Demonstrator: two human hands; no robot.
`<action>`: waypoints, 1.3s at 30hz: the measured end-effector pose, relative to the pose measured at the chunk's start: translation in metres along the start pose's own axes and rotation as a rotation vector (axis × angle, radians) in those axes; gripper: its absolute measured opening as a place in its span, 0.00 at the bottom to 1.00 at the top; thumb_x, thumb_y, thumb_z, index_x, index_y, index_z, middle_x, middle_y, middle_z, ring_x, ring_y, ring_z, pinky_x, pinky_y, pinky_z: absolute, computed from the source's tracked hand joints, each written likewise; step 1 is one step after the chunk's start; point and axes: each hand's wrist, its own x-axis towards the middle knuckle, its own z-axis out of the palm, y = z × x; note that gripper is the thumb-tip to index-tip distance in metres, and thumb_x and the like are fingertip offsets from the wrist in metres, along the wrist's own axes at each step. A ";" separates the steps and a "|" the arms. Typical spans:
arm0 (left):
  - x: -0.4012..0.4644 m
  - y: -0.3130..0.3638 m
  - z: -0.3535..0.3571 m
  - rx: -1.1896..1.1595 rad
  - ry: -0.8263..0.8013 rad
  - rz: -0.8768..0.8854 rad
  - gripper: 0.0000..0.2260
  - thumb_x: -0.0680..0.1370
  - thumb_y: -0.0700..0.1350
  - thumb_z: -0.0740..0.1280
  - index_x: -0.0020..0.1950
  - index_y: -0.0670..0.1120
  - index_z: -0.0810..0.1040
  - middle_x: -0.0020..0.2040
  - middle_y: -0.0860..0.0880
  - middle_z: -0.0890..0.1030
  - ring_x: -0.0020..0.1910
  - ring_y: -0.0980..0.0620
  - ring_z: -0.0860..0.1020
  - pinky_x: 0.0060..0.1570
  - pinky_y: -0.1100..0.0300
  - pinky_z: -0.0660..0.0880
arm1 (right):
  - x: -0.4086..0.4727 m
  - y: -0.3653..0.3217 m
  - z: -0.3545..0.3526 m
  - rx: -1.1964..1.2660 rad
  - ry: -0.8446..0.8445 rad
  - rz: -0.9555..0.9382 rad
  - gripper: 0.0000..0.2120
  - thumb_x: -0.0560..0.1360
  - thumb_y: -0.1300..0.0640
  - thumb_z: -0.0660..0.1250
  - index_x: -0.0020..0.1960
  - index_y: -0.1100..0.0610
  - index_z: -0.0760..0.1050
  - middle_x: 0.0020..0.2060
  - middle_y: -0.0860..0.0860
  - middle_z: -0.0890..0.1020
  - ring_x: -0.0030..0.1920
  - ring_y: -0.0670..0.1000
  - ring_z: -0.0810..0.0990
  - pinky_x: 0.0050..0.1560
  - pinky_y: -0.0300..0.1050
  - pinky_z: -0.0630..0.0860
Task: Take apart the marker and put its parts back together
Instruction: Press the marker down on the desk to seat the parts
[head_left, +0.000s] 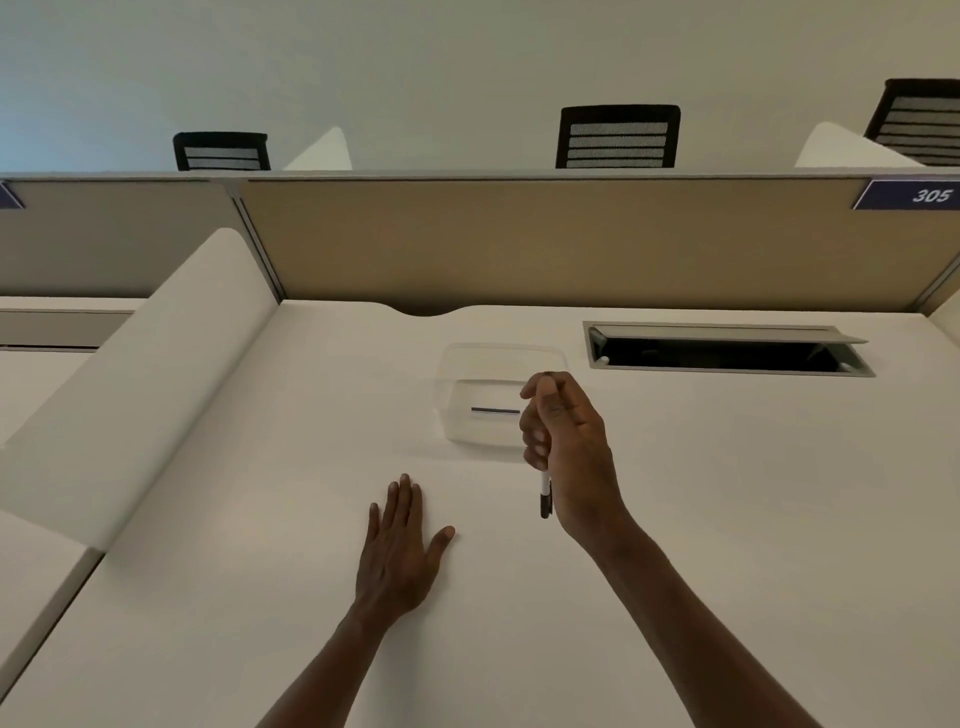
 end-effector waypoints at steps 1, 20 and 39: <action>0.000 0.000 0.000 0.005 0.000 0.000 0.39 0.76 0.68 0.41 0.79 0.45 0.39 0.79 0.51 0.37 0.78 0.54 0.36 0.77 0.52 0.39 | 0.002 -0.001 0.000 0.006 0.010 0.037 0.16 0.81 0.48 0.57 0.39 0.56 0.70 0.28 0.49 0.64 0.28 0.46 0.59 0.27 0.40 0.56; 0.000 0.000 0.001 0.011 0.016 0.007 0.37 0.79 0.66 0.45 0.80 0.44 0.41 0.80 0.49 0.40 0.79 0.53 0.39 0.77 0.52 0.41 | 0.001 -0.008 0.015 0.049 -0.017 -0.013 0.18 0.70 0.43 0.56 0.27 0.49 0.55 0.24 0.46 0.55 0.24 0.45 0.51 0.22 0.30 0.57; 0.001 -0.003 0.004 0.010 0.007 0.006 0.38 0.78 0.67 0.44 0.80 0.44 0.41 0.80 0.50 0.40 0.78 0.53 0.38 0.77 0.51 0.41 | 0.002 -0.003 0.020 0.056 0.018 0.091 0.16 0.74 0.52 0.52 0.29 0.51 0.54 0.23 0.46 0.55 0.24 0.44 0.51 0.21 0.32 0.56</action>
